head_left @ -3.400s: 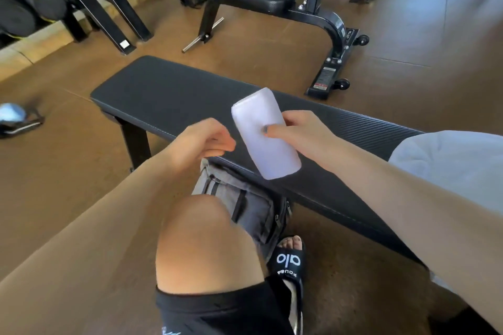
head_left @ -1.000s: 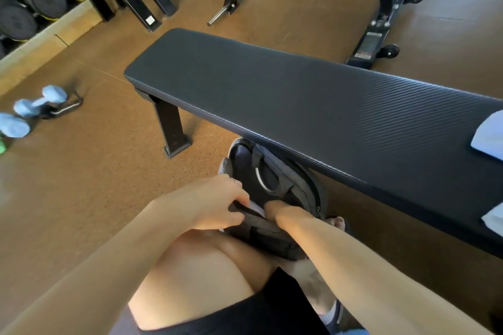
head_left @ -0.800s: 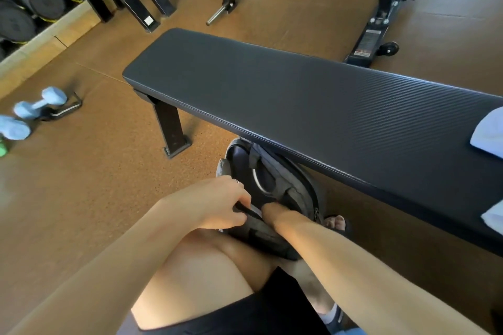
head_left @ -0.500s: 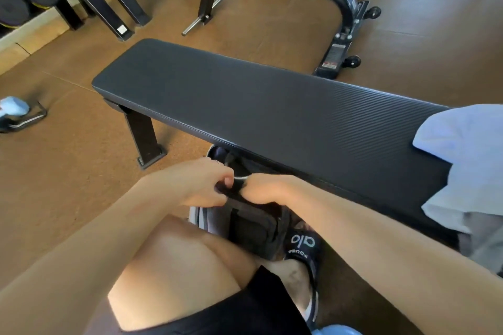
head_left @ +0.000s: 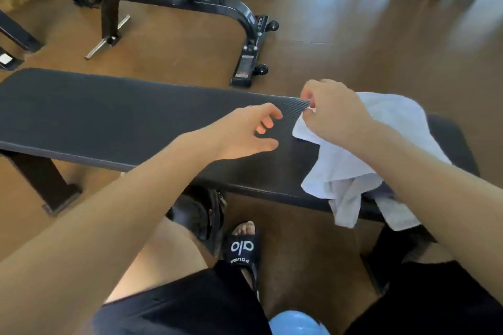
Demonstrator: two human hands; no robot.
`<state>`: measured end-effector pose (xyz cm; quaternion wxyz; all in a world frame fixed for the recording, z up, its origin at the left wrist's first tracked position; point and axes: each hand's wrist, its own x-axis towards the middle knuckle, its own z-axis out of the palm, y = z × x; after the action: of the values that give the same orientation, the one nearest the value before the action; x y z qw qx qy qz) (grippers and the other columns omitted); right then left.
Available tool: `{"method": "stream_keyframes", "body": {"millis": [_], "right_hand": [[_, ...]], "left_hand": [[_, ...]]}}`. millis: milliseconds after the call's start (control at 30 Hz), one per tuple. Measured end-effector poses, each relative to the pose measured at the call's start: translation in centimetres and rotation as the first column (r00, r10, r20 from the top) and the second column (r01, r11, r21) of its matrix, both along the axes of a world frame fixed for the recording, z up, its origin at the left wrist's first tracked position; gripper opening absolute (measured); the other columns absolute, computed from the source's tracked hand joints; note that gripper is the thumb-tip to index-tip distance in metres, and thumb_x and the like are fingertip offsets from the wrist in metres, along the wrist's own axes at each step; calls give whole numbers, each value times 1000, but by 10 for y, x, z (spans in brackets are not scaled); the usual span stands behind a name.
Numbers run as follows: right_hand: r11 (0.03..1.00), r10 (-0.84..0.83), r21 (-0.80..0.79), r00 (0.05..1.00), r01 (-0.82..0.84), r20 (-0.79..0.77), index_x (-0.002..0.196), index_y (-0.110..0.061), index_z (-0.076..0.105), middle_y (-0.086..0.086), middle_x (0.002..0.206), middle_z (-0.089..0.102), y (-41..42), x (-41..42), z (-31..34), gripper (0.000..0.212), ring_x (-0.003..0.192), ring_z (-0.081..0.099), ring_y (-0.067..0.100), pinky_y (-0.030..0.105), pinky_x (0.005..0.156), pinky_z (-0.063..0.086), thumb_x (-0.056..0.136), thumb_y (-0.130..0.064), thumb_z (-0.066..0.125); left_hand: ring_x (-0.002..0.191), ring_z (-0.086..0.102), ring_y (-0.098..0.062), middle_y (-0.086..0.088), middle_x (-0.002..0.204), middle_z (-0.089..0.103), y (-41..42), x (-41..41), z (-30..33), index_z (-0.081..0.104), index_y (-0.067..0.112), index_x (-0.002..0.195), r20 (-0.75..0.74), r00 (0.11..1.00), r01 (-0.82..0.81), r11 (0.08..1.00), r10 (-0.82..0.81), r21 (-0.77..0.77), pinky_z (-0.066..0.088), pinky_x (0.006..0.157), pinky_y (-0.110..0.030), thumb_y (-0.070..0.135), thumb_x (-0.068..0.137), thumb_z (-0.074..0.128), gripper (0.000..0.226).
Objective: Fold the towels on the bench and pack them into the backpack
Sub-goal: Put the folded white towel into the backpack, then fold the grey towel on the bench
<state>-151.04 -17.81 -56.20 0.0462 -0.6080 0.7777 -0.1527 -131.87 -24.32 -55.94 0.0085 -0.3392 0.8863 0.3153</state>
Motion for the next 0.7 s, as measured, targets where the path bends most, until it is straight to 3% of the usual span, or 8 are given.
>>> {"method": "stream_keyframes", "body": {"millis": [100, 167, 267, 400, 500, 600, 667, 700], "right_hand": [[991, -97, 69, 977, 112, -191, 119, -13, 54, 14, 113, 52, 19, -26, -10, 32, 105, 48, 35, 38, 80, 39, 87, -19, 57], [983, -151, 71, 963, 171, -222, 121, -12, 55, 17, 116, 52, 28, -42, -17, 35, 105, 47, 37, 40, 85, 39, 88, -21, 56], [978, -206, 13, 978, 206, -32, 120, -11, 58, 16, 114, 56, 35, -61, -21, 31, 107, 49, 36, 39, 85, 39, 91, -17, 53], [991, -114, -57, 986, 122, 125, 116, -16, 61, 7, 109, 58, 42, -65, -15, 26, 102, 53, 29, 33, 83, 40, 92, -18, 54], [989, -38, -132, 976, 67, 214, 111, -20, 64, 2, 106, 59, 50, -59, -8, 21, 98, 56, 23, 32, 84, 45, 91, -21, 57], [967, -9, -243, 962, 78, 272, 110, -24, 62, -5, 106, 59, 56, -53, 1, 21, 96, 56, 15, 14, 77, 41, 91, -31, 60], [957, 18, -284, 962, 63, 271, 120, -26, 56, -7, 110, 56, 59, -49, 9, 38, 98, 52, 12, 13, 78, 39, 86, -42, 65], [957, 39, -288, 973, 29, 229, 126, -26, 52, -4, 113, 53, 60, -47, 11, 51, 100, 50, 15, 20, 82, 41, 82, -45, 68]], "left_hand": [[117, 51, -11, 8, 133, 50, 13, -49, -9, 43, 34, 142, -12, 998, 65, 998, -65, 14, 43, 97, -27, 37, 91, 70, 57], [115, 51, -10, 11, 128, 49, 26, -71, -16, 46, 34, 135, -46, 995, 88, 991, -83, 101, 46, 95, -26, 45, 86, 75, 58], [103, 53, -12, 9, 117, 50, 44, -92, -26, 46, 28, 117, -31, 990, 142, 987, -141, 68, 50, 82, -29, 54, 77, 79, 59], [88, 53, -24, -2, 101, 50, 46, -101, -30, 44, 20, 92, 46, 977, 214, 970, -210, -118, 41, 71, -33, 34, 99, 55, 19], [84, 56, -18, -4, 94, 58, 38, -97, -21, 52, 14, 91, -96, 990, 101, 995, -101, -5, 46, 70, -33, 26, 106, 44, 20], [68, 47, -7, 5, 78, 51, 30, -95, -4, 48, 17, 83, -285, 953, -55, 984, 103, 172, 40, 64, -24, 29, 105, 46, 25], [72, 43, -13, 1, 77, 46, 22, -97, 4, 45, 17, 80, -364, 901, -146, 955, 236, 258, 35, 68, -34, 31, 102, 48, 27], [75, 42, -16, -3, 80, 45, 19, -99, 9, 47, 16, 82, -409, 859, -177, 928, 309, 329, 34, 70, -35, 34, 99, 49, 25]]}}
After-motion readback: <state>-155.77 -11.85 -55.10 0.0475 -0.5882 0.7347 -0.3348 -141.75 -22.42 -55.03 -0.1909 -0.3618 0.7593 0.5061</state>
